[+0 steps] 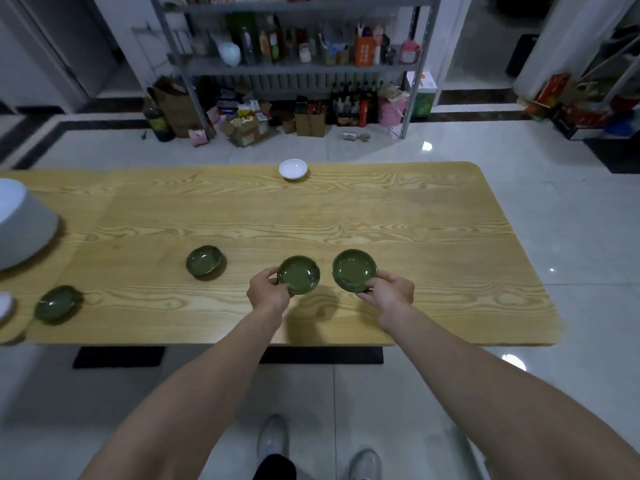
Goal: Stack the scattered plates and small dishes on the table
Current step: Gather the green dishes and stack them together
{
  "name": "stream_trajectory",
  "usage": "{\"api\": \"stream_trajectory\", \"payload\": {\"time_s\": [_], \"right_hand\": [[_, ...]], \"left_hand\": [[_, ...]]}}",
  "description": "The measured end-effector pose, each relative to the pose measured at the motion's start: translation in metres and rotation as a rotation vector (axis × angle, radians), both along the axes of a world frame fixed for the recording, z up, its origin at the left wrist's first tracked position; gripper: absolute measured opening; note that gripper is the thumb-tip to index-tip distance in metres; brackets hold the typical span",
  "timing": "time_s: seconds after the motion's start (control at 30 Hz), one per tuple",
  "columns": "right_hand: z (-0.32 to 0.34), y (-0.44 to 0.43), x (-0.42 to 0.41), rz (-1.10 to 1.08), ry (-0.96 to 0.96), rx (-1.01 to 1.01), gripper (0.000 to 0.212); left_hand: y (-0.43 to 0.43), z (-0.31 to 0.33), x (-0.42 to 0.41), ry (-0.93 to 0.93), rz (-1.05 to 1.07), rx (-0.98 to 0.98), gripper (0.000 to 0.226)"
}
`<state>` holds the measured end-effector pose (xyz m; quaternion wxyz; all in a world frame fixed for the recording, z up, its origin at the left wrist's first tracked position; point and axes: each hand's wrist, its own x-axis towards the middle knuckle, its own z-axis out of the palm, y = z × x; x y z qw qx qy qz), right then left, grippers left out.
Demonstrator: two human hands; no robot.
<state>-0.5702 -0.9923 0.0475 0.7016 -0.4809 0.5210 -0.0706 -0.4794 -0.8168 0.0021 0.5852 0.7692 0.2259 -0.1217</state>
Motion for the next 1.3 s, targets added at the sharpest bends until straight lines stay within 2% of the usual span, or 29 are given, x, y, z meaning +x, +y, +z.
{"api": "stream_trajectory", "payload": {"time_s": [0.33, 0.67, 1.03, 1.3], "right_hand": [[0.005, 0.093, 0.068, -0.013, -0.006, 0.011, 0.039], [0.003, 0.166, 0.135, -0.088, 0.005, -0.012, 0.038], [-0.012, 0.18, 0.174, -0.052, 0.046, -0.017, 0.035], [-0.028, 0.191, 0.199, 0.013, 0.059, -0.006, 0.037]], "left_hand": [[0.096, -0.001, 0.084, -0.034, 0.004, -0.061, 0.054], [0.186, -0.02, 0.154, -0.022, 0.001, 0.022, 0.047], [0.206, -0.046, 0.181, 0.049, -0.08, 0.153, 0.047], [0.211, -0.053, 0.183, 0.021, -0.121, 0.192, 0.032]]}}
